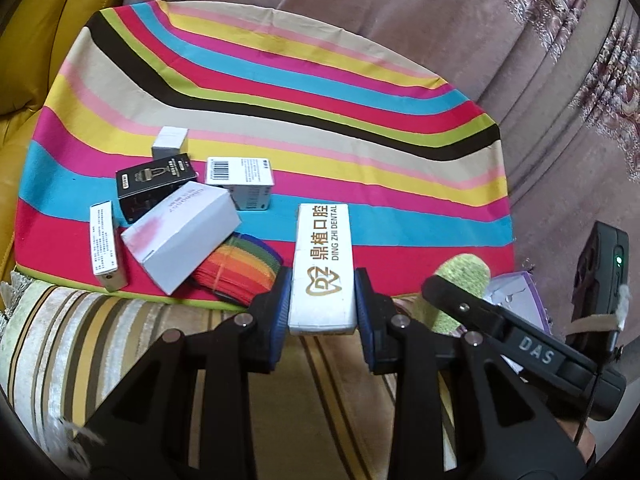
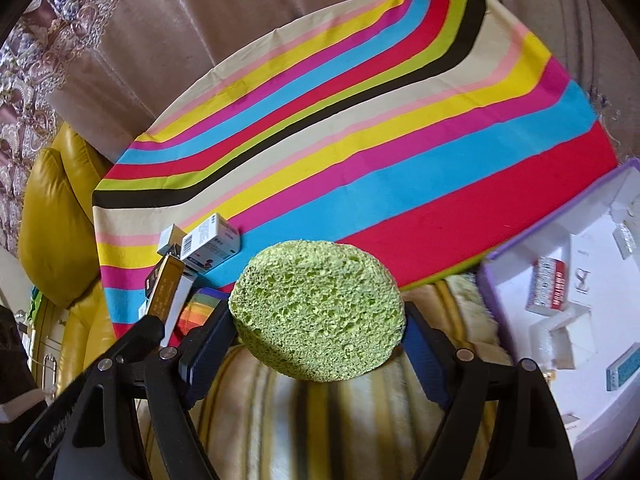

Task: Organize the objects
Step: 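Carry the dental box and green sponge over the purple-rimmed box and release them, then move both grippers back to the remaining boxes on the tablecloth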

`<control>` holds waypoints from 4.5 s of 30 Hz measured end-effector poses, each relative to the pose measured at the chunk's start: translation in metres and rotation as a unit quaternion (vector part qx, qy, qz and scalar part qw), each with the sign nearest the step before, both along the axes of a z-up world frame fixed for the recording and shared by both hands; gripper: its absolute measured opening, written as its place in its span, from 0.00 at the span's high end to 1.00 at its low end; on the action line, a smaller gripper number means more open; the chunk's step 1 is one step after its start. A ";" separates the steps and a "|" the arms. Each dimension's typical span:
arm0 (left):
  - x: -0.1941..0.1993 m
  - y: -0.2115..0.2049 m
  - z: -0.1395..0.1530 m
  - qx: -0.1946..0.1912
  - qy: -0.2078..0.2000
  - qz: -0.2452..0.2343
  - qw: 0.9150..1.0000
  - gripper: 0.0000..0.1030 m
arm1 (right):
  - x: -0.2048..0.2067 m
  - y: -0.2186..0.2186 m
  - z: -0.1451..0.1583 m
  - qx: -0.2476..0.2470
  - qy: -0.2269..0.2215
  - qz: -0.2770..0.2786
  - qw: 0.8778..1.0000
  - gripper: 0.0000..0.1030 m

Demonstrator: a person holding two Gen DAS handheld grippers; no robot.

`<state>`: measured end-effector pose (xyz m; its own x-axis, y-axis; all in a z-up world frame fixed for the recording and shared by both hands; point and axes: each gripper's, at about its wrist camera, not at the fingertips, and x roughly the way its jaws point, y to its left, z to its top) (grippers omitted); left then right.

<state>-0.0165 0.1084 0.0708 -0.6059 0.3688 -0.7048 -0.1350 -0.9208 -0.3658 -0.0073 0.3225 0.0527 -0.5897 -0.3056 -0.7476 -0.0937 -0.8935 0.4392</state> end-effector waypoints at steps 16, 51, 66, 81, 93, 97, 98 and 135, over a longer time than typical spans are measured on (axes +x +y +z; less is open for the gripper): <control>0.007 0.081 0.002 -0.018 0.000 -0.098 0.995 0.67 | 0.046 0.080 0.006 0.008 -0.001 -0.080 0.997 0.20; 0.027 0.216 -0.012 -0.011 -0.030 -0.279 0.960 0.59 | 0.111 0.211 -0.016 0.017 -0.046 -0.272 0.961 0.18; 0.024 0.195 -0.009 0.008 -0.028 -0.242 0.970 0.54 | 0.105 0.192 -0.009 0.018 -0.032 -0.241 0.970 0.16; 0.011 0.107 -0.003 0.031 -0.030 -0.128 0.991 0.54 | 0.076 0.124 0.004 0.058 -0.013 -0.118 0.991 0.16; 0.021 -0.006 0.001 0.062 -0.018 0.005 0.998 0.54 | 0.056 0.060 0.010 0.100 -0.011 -0.012 0.995 0.15; 0.025 -0.037 -0.007 0.068 -0.028 0.046 0.996 0.54 | 0.048 0.036 0.011 0.109 -0.010 0.024 0.994 0.15; 0.026 -0.043 -0.009 0.068 -0.030 0.054 0.996 0.54 | 0.047 0.031 0.011 0.110 -0.009 0.031 0.993 0.15; -0.004 -0.150 -0.041 0.069 -0.067 0.158 0.983 0.54 | -0.049 -0.139 -0.017 0.180 -0.019 0.313 0.932 0.15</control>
